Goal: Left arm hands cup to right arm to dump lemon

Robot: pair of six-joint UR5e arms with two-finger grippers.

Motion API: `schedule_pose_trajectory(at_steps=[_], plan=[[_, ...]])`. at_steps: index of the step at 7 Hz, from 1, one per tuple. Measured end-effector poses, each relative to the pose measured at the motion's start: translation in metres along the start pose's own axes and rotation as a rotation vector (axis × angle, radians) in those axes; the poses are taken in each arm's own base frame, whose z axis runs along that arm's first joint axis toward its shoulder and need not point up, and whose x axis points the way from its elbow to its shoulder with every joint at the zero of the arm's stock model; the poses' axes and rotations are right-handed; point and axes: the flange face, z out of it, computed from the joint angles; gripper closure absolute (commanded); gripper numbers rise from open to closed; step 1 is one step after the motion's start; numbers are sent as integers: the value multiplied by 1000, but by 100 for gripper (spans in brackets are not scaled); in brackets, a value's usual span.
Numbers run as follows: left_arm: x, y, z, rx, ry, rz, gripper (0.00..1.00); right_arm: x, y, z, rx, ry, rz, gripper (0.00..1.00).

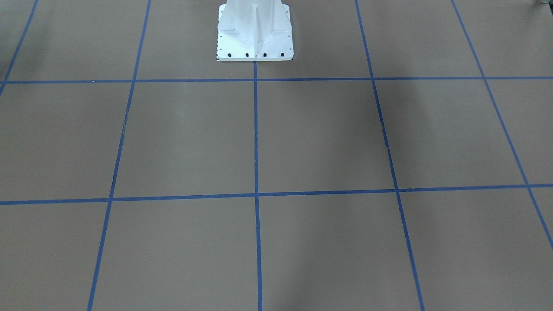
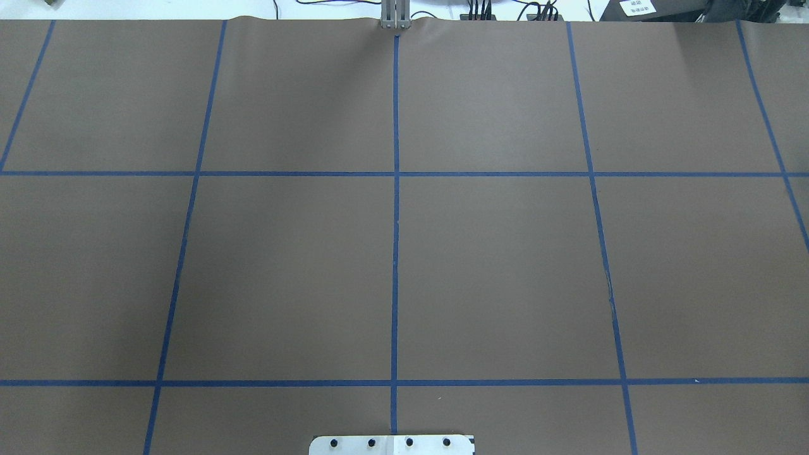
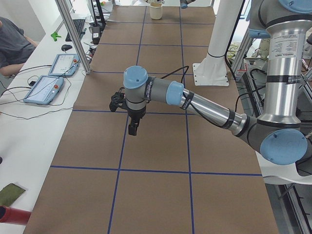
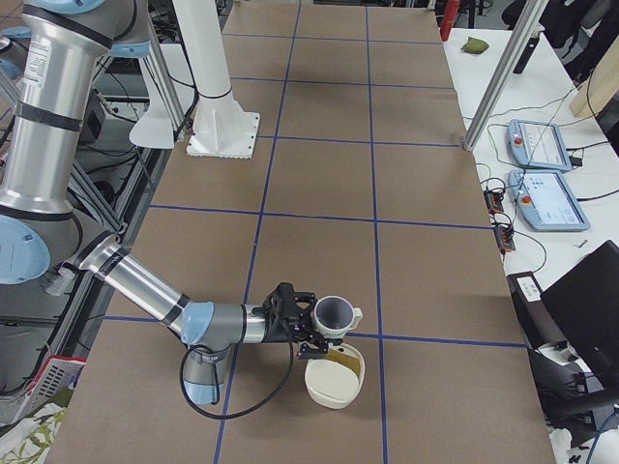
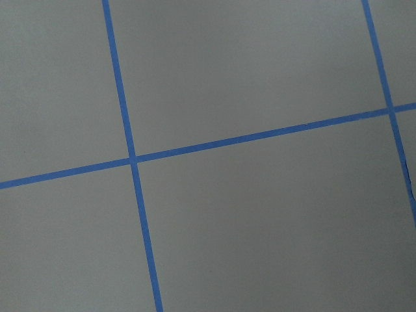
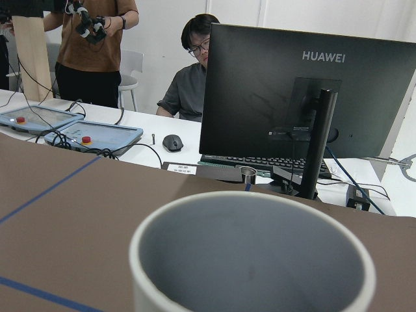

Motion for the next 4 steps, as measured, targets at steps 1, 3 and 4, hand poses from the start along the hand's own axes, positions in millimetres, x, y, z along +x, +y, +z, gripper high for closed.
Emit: schedule_pose_trajectory(at_steps=[1, 3, 4], plan=[[3, -1, -3, 16, -1, 20, 0, -7, -12, 7, 19, -20, 42, 100], [9, -6, -9, 63, 0, 63, 0, -26, -39, 34, 57, -91, 30, 100], [13, -8, -12, 76, 8, 75, 0, -43, -54, 60, 65, -152, 3, 100]])
